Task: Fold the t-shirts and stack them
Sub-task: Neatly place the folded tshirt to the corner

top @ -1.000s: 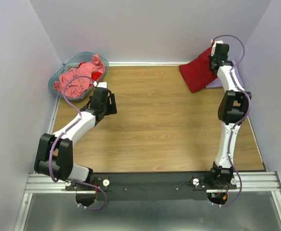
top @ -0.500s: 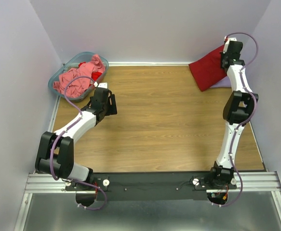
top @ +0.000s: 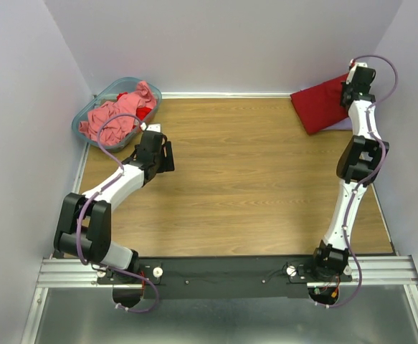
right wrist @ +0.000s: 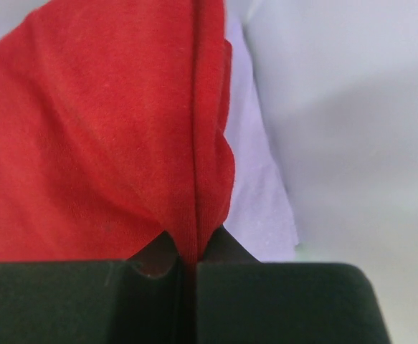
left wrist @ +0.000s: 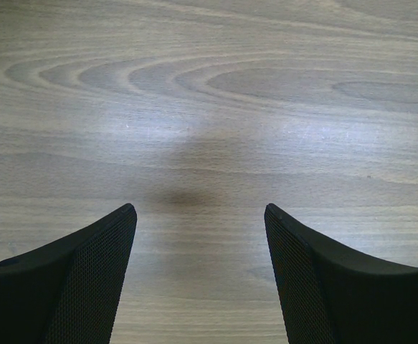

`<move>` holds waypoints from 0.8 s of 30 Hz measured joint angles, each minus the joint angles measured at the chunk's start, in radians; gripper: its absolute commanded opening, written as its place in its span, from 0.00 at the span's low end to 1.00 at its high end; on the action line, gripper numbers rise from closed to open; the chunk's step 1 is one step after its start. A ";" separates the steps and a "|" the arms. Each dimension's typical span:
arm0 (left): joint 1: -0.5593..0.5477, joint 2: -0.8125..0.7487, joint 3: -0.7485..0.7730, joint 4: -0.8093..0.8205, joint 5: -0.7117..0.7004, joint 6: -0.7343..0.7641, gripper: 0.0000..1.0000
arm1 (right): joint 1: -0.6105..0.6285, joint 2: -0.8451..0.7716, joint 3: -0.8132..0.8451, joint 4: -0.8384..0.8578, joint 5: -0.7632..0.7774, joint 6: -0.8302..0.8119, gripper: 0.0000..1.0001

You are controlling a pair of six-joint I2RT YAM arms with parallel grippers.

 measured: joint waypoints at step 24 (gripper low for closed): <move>0.000 -0.006 0.002 0.006 0.001 0.003 0.80 | -0.035 -0.061 -0.194 0.080 0.182 0.158 0.77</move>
